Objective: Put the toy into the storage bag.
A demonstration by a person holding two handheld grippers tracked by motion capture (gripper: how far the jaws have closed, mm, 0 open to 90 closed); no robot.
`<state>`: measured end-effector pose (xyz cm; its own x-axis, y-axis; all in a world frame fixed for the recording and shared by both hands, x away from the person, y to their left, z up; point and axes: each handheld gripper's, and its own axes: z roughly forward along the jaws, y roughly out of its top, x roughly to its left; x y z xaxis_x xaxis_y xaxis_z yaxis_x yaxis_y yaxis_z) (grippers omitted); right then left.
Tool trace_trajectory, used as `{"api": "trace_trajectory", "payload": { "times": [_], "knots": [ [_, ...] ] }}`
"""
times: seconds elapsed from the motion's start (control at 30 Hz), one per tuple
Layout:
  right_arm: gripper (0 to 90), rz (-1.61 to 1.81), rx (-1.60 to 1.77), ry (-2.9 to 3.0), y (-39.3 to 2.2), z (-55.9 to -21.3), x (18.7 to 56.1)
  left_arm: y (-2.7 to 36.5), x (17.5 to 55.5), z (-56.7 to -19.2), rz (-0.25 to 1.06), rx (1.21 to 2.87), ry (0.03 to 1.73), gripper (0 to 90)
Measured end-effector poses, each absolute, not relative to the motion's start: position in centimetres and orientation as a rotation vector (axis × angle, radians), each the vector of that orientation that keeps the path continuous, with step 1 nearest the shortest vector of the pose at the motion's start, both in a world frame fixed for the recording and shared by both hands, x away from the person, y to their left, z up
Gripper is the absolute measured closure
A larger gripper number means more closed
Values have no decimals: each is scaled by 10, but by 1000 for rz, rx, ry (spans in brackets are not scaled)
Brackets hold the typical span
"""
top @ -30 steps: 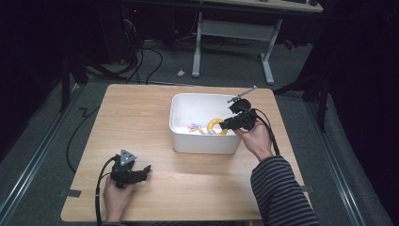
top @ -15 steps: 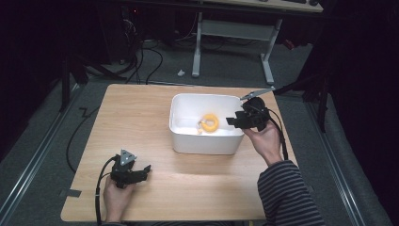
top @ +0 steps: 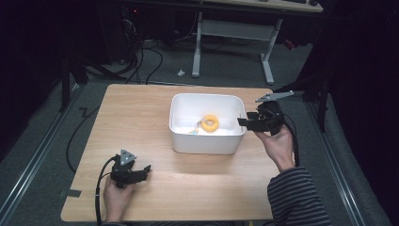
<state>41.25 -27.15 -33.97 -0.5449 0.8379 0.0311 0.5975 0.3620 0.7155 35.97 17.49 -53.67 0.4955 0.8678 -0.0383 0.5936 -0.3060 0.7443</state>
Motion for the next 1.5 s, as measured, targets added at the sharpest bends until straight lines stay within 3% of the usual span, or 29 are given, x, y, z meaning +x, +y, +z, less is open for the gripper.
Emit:
{"api": "trace_trajectory", "payload": {
  "times": [1.5],
  "knots": [
    [491,1026,1268,2148,-326,-342,342,175,360,-537,489,2024,1198,237]
  ]
}}
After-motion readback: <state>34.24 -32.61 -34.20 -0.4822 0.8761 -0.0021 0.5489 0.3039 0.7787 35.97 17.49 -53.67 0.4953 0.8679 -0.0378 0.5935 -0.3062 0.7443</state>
